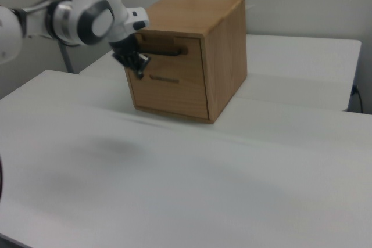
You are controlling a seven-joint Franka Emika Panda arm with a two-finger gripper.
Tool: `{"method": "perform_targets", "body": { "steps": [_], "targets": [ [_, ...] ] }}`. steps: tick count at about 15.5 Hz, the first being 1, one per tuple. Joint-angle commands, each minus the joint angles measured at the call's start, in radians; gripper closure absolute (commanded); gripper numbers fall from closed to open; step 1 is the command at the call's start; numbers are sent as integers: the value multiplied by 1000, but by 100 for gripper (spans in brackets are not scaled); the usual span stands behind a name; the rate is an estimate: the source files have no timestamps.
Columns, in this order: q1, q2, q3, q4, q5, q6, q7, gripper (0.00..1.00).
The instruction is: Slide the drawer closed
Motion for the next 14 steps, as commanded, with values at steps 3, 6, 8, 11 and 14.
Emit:
{"method": "perform_targets", "body": {
  "steps": [3, 6, 8, 11, 14],
  "targets": [
    [7, -180, -8, -73, 5, -361, -15, 0],
    [12, -203, -6, -73, -70, -418, -13, 0],
    [17, -205, -5, -73, -110, -427, -10, 0],
    [17, -209, -5, -67, -112, -463, 16, 0],
    [15, -205, -8, -63, -112, -463, 45, 0]
  ]
}}
